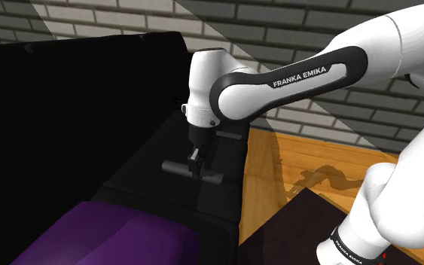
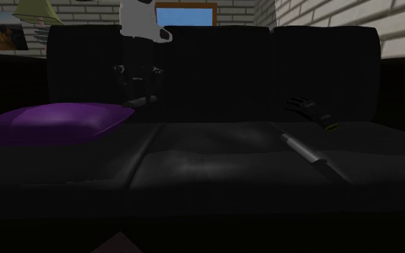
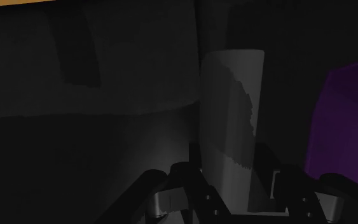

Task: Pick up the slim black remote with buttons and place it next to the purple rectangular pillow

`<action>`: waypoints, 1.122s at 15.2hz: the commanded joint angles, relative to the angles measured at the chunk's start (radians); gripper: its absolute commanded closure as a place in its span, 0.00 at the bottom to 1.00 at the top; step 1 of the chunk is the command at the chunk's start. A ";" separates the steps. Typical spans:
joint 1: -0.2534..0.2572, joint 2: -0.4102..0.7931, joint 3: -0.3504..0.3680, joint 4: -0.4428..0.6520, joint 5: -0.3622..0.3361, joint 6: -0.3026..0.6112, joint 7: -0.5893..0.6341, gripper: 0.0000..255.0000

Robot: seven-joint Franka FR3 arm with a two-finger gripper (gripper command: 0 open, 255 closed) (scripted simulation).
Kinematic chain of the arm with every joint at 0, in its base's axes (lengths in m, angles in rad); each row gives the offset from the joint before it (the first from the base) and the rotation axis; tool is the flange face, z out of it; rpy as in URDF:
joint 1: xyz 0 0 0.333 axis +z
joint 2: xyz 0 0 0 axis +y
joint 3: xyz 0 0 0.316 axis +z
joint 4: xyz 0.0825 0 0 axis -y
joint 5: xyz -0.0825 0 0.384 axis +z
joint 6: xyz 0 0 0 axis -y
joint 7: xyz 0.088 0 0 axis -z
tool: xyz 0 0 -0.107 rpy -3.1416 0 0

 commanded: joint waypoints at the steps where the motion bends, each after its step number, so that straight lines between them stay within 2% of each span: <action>1: 0.000 0.011 0.001 -0.018 -0.002 0.030 0.000 1.00; 17: 0.005 0.112 0.009 -0.135 -0.023 0.244 0.005 1.00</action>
